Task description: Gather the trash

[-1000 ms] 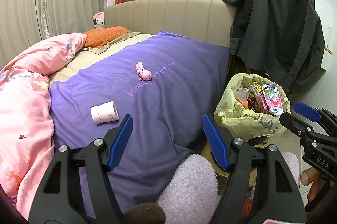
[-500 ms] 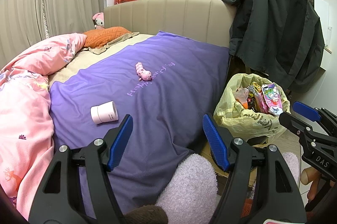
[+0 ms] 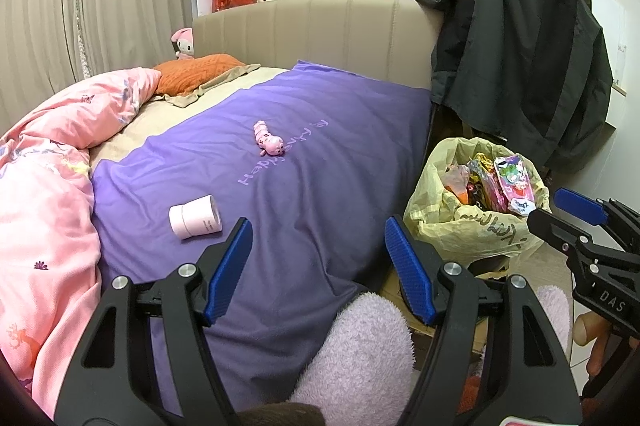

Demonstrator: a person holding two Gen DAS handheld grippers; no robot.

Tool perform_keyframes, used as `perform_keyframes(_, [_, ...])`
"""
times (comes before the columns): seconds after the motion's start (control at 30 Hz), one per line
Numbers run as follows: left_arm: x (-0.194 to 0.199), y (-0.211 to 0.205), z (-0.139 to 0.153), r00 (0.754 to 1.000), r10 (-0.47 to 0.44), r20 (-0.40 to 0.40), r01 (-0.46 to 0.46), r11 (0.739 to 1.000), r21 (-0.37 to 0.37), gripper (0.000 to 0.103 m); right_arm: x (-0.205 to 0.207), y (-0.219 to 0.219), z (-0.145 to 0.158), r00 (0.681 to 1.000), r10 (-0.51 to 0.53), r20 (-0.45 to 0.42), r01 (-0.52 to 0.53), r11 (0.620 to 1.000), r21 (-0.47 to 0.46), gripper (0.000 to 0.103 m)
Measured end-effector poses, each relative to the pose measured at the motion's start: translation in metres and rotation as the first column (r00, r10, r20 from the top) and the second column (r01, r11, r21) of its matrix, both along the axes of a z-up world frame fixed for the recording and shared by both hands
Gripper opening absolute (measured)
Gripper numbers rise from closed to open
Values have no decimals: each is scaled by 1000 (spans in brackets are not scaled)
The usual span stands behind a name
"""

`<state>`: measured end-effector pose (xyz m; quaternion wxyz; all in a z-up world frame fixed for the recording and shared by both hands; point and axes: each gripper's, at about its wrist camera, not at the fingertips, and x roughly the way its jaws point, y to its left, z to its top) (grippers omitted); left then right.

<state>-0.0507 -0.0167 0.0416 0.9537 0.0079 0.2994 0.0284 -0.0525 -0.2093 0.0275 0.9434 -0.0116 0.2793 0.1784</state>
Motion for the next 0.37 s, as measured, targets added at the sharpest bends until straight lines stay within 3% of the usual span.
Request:
perform_keyframes(0.2, [22,24,-13,998,32,-59,-35,998,-45,66,28,11,-10,998,20,-51,-20,1000,-13,55])
perform_keyframes(0.3, [45,76,-18,984,164,-73,-171,980,-97,66,58,38,-12,994,90,-66,-90,996,-3,58])
perform_keyframes(0.37, [62,130,-30,957,283,-72,-290,947,-138,66,82,70,-13,984,161,-69,-163,987,-12,58])
